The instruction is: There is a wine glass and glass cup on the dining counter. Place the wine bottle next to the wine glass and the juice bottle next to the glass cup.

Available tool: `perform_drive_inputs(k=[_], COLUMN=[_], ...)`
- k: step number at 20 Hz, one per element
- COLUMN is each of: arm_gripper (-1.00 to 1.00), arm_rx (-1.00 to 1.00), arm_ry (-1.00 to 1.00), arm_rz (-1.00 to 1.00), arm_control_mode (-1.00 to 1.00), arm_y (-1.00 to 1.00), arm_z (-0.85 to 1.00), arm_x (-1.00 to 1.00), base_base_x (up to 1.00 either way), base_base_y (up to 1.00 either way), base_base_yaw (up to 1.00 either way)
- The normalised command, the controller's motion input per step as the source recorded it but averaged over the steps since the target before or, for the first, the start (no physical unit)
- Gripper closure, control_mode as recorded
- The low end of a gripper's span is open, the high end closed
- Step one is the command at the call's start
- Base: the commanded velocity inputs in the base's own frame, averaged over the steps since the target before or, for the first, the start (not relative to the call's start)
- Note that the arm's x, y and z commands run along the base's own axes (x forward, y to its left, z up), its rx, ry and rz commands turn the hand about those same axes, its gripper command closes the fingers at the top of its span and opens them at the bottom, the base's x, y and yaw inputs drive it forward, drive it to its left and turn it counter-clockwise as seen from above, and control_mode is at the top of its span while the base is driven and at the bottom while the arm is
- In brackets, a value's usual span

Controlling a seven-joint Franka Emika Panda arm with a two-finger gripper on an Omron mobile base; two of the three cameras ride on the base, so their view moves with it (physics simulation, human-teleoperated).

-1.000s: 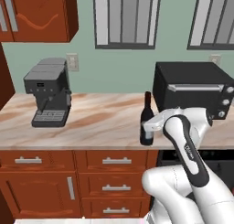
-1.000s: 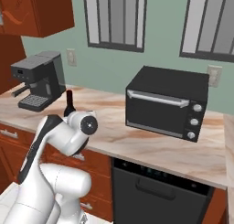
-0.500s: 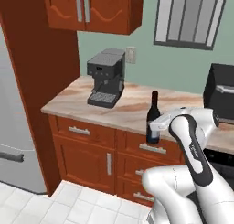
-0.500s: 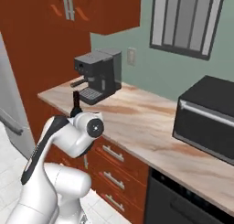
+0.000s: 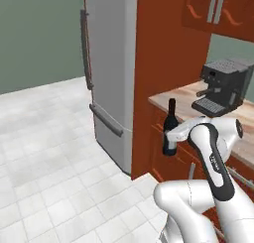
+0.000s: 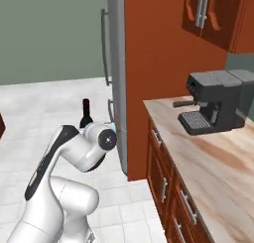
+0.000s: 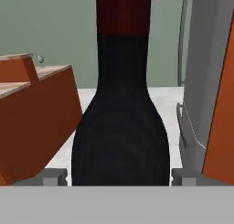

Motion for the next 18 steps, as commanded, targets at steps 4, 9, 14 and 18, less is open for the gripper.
perform_drive_inputs(k=[4, 9, 14, 18], arm_gripper=[1.0, 1.0, 1.0, 1.0], arm_rx=[0.0, 0.0, 0.0, 0.0], arm_ry=[0.0, 0.0, 0.0, 0.0], arm_rz=[0.0, 0.0, 0.0, 0.0], arm_control_mode=[1.0, 1.0, 1.0, 1.0], arm_y=[0.0, 0.0, 0.0, 0.0], arm_z=[0.0, 0.0, 0.0, 0.0], arm_x=[0.0, 0.0, 0.0, 0.0], base_base_x=[-0.05, 0.31, 0.9, 0.94], base_base_y=[0.2, 0.22, 0.05, 0.0], base_base_yaw=[0.99, 0.64, 0.18, 0.0])
